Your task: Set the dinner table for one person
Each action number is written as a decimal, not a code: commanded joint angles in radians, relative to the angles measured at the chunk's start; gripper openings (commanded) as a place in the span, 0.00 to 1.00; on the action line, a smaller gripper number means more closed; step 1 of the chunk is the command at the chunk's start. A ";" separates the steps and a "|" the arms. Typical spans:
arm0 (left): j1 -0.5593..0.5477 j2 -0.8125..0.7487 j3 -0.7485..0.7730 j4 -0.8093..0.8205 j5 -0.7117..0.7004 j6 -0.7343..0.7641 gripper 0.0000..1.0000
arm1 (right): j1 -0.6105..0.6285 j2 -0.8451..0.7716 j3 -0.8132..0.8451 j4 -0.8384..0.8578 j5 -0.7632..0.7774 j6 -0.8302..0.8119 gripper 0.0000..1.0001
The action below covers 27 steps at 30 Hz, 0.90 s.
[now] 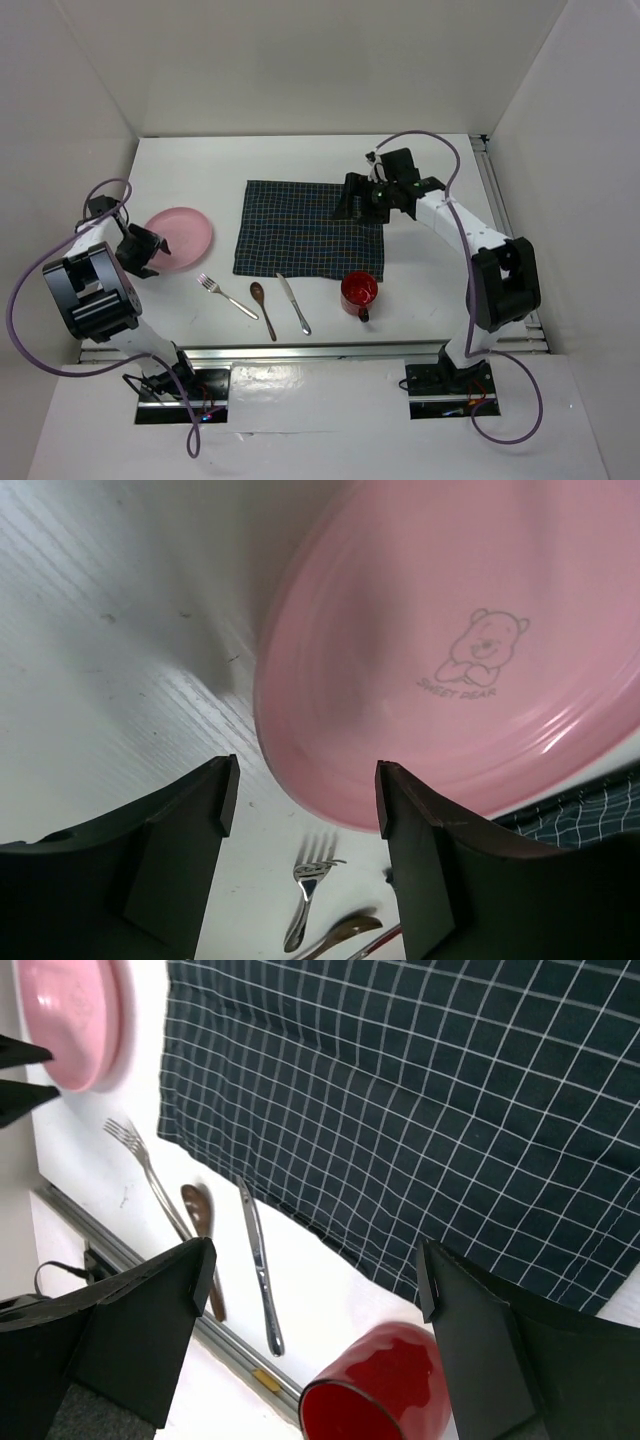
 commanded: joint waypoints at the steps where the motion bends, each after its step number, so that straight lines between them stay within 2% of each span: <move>1: -0.006 -0.002 -0.021 0.033 -0.048 -0.042 0.73 | -0.003 -0.059 -0.018 0.008 0.022 -0.003 0.94; 2: -0.006 -0.002 -0.021 0.042 -0.058 -0.054 0.73 | -0.003 -0.068 -0.018 0.017 0.022 -0.003 0.94; 3: -0.015 -0.002 -0.021 0.043 -0.058 -0.067 0.68 | -0.003 -0.068 -0.018 0.017 0.022 -0.003 0.94; 7: -0.049 0.044 -0.021 0.062 -0.067 -0.103 0.60 | -0.003 -0.068 -0.018 0.008 0.022 -0.003 0.94; 10: -0.077 0.053 -0.021 0.062 -0.079 -0.114 0.41 | -0.003 -0.068 -0.009 -0.021 0.042 -0.013 0.94; 12: -0.089 0.053 -0.021 0.062 -0.079 -0.114 0.19 | -0.003 -0.079 0.002 -0.033 0.051 -0.022 0.94; 15: -0.098 0.053 -0.021 0.062 -0.070 -0.114 0.09 | -0.003 -0.099 0.011 -0.055 0.072 -0.031 0.95; 16: -0.098 0.044 0.002 0.053 -0.070 -0.114 0.00 | -0.003 -0.099 0.020 -0.055 0.072 -0.031 0.95; 22: -0.120 -0.131 0.106 0.001 -0.061 -0.071 0.00 | -0.003 -0.136 0.029 -0.096 0.083 -0.040 0.95; 25: -0.193 -0.194 0.189 -0.014 -0.088 -0.045 0.00 | -0.003 -0.159 0.017 -0.105 0.104 -0.040 0.95; 27: -0.282 -0.225 0.221 0.062 -0.001 0.024 0.00 | -0.003 -0.182 0.006 -0.116 0.115 -0.040 0.95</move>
